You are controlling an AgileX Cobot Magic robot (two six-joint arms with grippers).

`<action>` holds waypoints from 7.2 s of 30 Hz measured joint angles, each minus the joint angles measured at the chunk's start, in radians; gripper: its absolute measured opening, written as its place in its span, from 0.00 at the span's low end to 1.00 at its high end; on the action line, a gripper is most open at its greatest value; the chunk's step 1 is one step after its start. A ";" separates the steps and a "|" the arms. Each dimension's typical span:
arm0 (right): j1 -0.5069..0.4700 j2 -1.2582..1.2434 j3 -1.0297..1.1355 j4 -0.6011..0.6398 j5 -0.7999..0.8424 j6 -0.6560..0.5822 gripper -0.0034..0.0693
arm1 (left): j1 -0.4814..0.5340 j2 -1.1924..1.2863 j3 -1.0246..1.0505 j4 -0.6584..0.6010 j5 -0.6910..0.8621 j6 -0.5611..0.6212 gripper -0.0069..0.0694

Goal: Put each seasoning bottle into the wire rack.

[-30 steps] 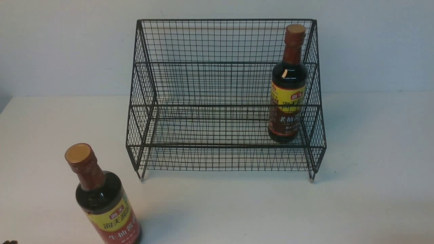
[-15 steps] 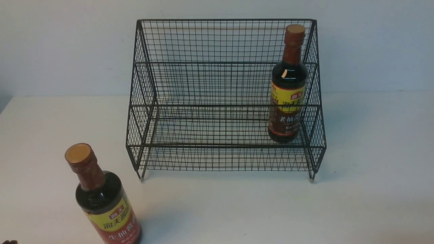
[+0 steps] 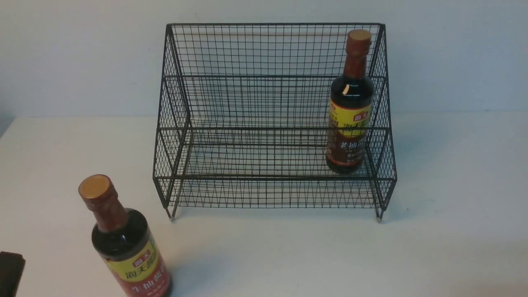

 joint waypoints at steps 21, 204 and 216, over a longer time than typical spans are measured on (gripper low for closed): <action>0.000 0.000 0.000 0.000 0.000 0.000 0.03 | -0.001 0.426 -0.529 0.304 0.582 1.056 0.45; 0.000 0.000 0.000 0.000 0.000 0.000 0.03 | 0.086 0.169 -0.644 0.039 0.985 1.149 0.08; 0.000 0.000 0.000 0.000 0.000 0.000 0.03 | 0.086 -0.009 -0.567 0.039 0.826 1.233 0.08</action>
